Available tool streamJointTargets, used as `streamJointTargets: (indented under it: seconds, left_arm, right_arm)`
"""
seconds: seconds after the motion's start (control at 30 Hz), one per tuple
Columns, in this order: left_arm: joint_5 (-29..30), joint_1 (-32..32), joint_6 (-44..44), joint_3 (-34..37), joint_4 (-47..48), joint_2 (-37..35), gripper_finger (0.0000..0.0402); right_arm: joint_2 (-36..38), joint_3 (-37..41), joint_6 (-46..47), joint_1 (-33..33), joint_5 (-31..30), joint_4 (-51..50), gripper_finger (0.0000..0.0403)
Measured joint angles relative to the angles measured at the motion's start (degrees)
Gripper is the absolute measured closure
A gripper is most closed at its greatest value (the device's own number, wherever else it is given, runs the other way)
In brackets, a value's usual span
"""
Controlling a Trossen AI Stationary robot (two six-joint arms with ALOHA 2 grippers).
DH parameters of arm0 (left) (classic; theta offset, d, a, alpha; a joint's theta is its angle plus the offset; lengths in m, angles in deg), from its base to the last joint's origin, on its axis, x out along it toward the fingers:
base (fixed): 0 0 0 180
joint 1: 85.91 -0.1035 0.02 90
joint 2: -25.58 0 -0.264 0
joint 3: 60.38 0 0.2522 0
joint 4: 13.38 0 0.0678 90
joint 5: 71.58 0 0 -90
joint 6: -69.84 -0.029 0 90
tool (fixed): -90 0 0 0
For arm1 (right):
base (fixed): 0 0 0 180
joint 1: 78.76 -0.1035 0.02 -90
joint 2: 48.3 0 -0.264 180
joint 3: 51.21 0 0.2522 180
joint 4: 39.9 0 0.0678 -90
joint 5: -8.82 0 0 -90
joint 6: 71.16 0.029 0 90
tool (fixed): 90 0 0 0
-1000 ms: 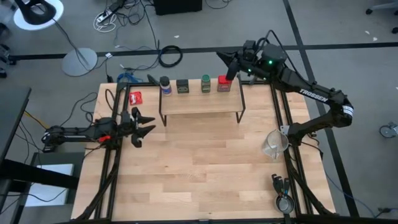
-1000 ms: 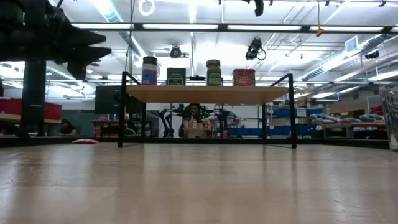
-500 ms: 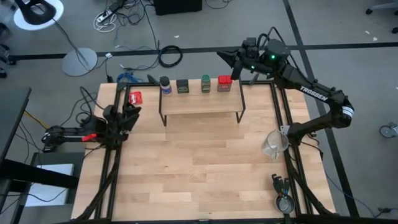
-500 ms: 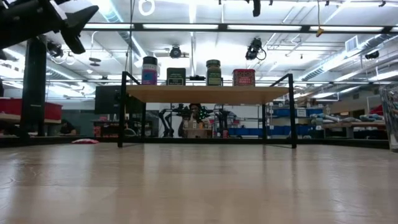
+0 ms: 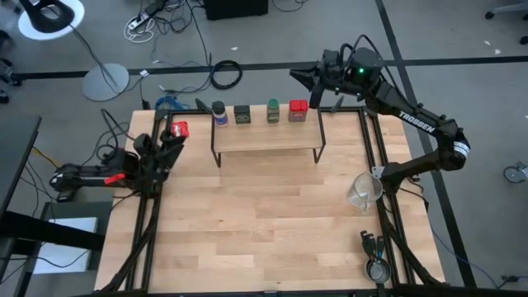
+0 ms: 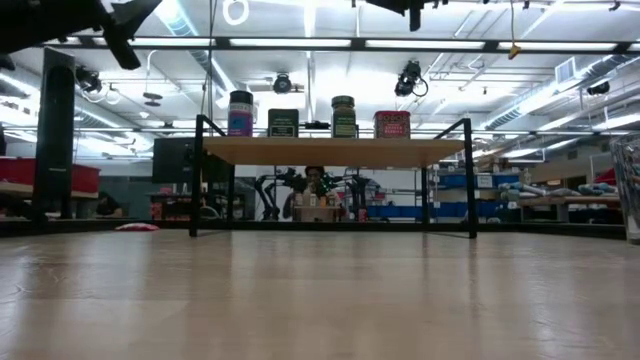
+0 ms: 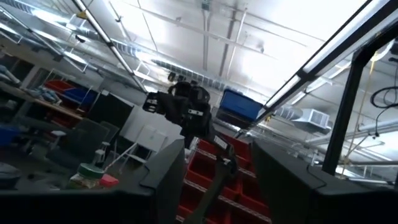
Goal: Shelf spices
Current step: Remove the red seasoning can from the shelf
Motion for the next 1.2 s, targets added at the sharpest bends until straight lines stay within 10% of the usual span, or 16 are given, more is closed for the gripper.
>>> streamJointTargets:
  seconds: [0.27,0.7,1.2]
  left_arm:
    - [-2.6,0.0,-3.4,-9.1,3.7,8.3,0.021]
    - [-1.8,0.0,-21.0,-37.6,38.7,22.2,0.021]
    - [6.0,0.0,-34.7,-47.7,46.6,26.8,0.0141]
  right_arm:
    - [0.0,-0.6,-3.7,0.2,0.0,-2.9,0.029]
    - [-1.1,-11.4,-17.5,0.2,-0.2,-23.6,0.0192]
    - [-1.5,-11.4,-24.0,0.2,-9.0,-33.0,0.0075]
